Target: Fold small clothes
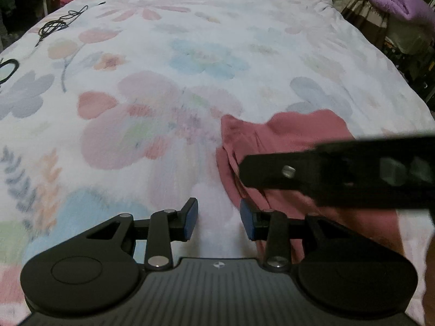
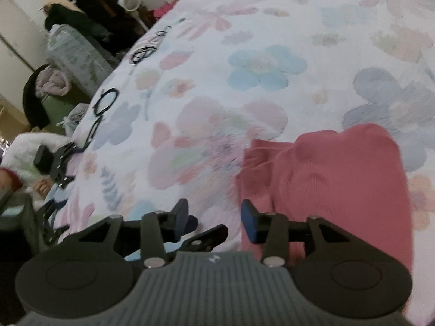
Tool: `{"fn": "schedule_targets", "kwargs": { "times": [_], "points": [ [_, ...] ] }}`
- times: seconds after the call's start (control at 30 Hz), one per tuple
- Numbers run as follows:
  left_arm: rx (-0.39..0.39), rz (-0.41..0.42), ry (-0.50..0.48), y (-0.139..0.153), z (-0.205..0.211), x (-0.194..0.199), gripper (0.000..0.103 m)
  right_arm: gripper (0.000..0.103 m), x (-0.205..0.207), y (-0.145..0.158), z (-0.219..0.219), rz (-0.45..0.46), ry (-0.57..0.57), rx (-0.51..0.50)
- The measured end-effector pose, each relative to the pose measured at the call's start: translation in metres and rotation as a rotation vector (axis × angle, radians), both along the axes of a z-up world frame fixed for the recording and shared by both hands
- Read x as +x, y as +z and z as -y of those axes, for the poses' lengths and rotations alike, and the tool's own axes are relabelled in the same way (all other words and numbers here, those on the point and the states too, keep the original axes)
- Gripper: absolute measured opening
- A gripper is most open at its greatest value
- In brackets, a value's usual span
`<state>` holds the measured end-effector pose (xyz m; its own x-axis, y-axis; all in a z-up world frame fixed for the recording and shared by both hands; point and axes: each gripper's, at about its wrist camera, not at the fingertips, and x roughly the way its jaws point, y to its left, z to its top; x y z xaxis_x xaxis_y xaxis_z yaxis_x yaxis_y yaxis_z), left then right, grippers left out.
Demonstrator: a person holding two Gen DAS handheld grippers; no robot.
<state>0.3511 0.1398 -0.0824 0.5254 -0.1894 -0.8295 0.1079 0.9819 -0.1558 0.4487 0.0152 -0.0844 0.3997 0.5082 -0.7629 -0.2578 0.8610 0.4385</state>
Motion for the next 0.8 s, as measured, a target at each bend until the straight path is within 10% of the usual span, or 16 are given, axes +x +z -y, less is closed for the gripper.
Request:
{"fn": "schedule_targets", "kwargs": {
  "times": [0.43, 0.8],
  "points": [
    [-0.066, 0.031, 0.044, 0.013, 0.012, -0.074, 0.043, 0.047, -0.123, 0.029, 0.075, 0.171, 0.003, -0.069],
    [-0.442, -0.003, 0.121, 0.002, -0.006, -0.107, 0.047, 0.030, -0.164, -0.007, 0.086, 0.179, 0.070, -0.202]
  ]
}}
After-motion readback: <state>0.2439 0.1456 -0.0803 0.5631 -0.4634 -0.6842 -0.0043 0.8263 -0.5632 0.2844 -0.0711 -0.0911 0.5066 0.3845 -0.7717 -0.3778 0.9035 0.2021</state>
